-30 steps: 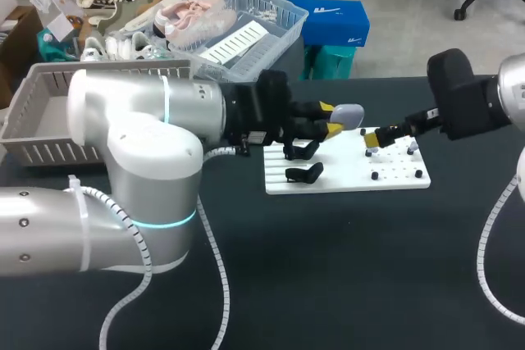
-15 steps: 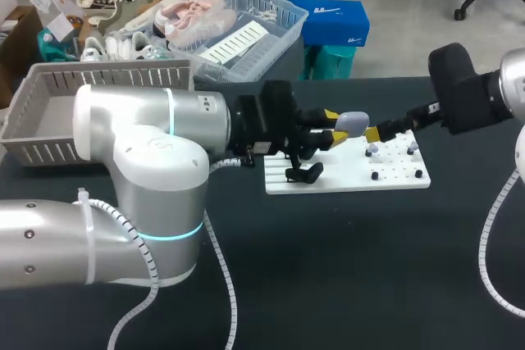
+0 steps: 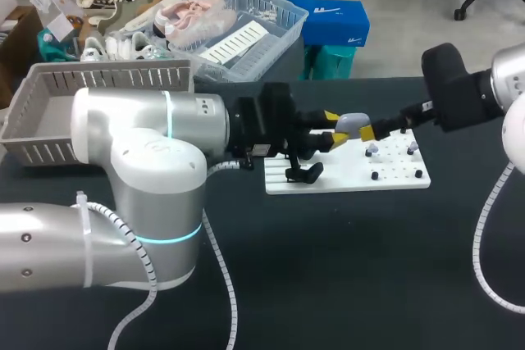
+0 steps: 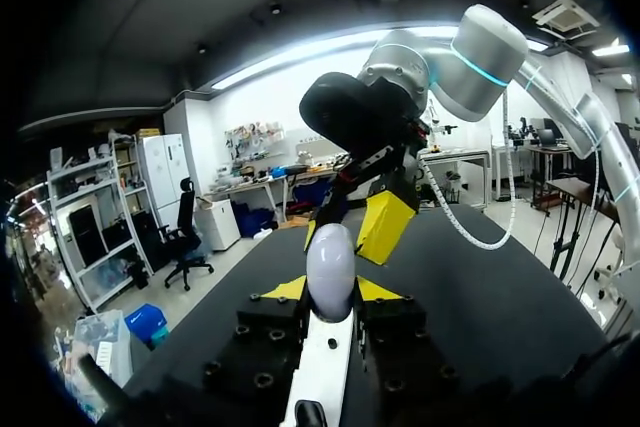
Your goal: Pick up each earbud case from the left stands, insert the matching earbuds, close the lid, and place the case in the box.
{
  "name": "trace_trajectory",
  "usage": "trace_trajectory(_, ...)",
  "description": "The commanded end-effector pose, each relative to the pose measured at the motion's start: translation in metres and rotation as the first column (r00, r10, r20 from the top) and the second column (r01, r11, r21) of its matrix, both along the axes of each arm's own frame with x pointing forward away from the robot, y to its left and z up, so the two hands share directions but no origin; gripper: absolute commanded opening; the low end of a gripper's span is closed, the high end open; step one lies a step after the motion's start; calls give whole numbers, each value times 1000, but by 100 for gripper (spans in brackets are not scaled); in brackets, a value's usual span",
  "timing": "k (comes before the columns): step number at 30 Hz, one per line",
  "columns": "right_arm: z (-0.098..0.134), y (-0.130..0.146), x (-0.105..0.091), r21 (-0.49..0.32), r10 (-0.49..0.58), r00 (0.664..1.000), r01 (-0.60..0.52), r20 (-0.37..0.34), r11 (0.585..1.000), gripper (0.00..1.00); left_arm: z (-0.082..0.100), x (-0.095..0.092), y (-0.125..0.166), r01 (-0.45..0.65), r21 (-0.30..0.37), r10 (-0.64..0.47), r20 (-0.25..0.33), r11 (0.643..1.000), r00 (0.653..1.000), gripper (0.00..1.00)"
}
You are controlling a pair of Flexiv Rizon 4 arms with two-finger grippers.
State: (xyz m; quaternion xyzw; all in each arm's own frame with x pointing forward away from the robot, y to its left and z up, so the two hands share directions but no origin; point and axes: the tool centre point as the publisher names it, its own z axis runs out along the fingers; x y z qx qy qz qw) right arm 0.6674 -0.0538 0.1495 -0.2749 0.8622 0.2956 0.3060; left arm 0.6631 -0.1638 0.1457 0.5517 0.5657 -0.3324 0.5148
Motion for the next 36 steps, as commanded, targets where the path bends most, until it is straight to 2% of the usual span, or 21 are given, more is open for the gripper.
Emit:
trace_trajectory(1,-1,1,5,20,22,1000,-22,-4,1000,100,-2,-2,-1,3,-4,-3,4,1000,1000,0)
trace_trajectory(15,10,1,6,10,24,1000,-24,15,1000,100,-8,-4,-1,16,11,-16,15,1000,1000,0)
trace_trajectory(21,13,-2,4,4,17,1000,-17,22,1000,100,-10,-5,0,15,-2,-15,54,1000,998,0)
trace_trajectory(25,20,-12,-5,-19,-23,999,24,47,1000,100,-10,-4,4,25,-30,-23,66,999,998,0)
trace_trajectory(29,27,-26,-16,-46,-68,994,72,84,996,100,-9,-5,9,42,-88,-33,100,995,994,0)
trace_trajectory(33,27,-37,-28,-75,-113,989,121,99,990,100,-7,-5,12,50,-137,-32,130,989,991,0)
trace_trajectory(36,22,-43,-34,-74,-145,985,152,93,986,100,-7,-2,13,51,-157,-32,126,986,991,0)
